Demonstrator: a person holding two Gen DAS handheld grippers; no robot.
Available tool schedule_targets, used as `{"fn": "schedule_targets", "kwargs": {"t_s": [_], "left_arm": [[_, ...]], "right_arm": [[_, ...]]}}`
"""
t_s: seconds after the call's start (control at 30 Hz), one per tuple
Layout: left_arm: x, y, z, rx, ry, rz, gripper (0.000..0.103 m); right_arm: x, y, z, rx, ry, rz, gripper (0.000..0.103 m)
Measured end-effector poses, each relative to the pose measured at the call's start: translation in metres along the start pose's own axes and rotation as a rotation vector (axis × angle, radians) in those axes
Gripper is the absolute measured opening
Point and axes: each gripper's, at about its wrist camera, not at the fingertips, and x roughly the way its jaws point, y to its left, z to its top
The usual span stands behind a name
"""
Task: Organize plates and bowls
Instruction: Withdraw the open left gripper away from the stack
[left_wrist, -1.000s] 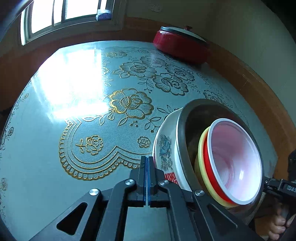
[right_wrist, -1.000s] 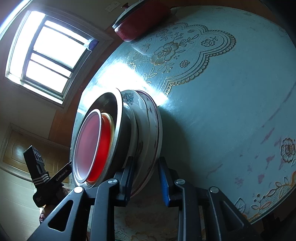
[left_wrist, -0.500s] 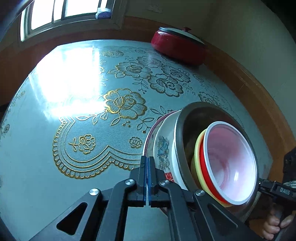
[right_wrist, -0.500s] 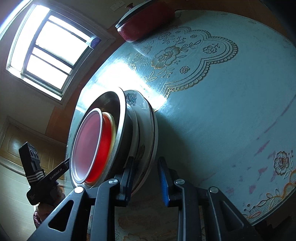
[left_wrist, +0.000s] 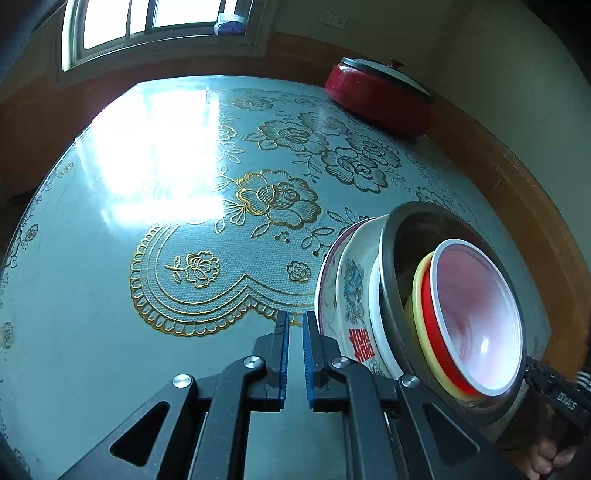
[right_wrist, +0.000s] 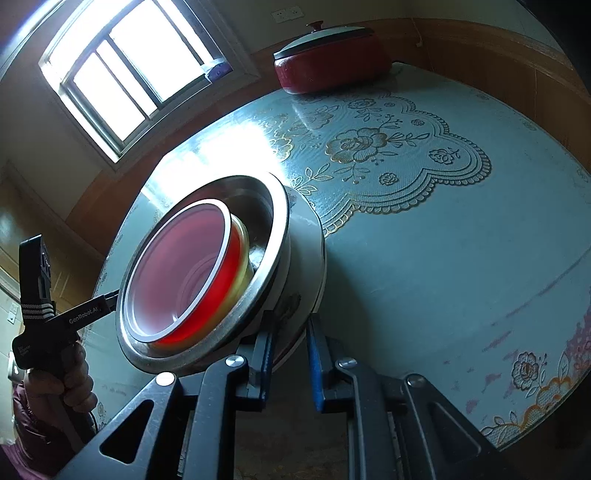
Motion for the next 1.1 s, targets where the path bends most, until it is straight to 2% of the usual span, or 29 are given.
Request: {"fn": "schedule_targets", "kwargs": {"t_s": [0.17,0.53,0.77,0.93,1.1], "left_arm": [[-0.004,0.0,-0.003,0.036,-0.02,0.003,0.013],[-0.023,0.013,-0.011,0.15,-0.058,0.025,0.029],[-0.038,0.024,-0.015,0.208,-0.089,0.004,0.042],[-0.044,0.024,-0.019,0.257,-0.099,-0.034,0.053],[-0.05,0.019,-0.024,0.307,-0.109,-0.075,0.062]], "right_arm": [[0.0,0.006,-0.003,0.001,-0.014,-0.031,0.017],[-0.003,0.031,-0.014,0.066,-0.044,-0.19,0.02],[-0.023,0.05,-0.029,0.135,-0.124,-0.304,0.02],[-0.046,0.071,-0.041,0.167,-0.216,-0.384,0.021],[-0.056,0.1,-0.05,0.174,-0.286,-0.433,0.025]]}}
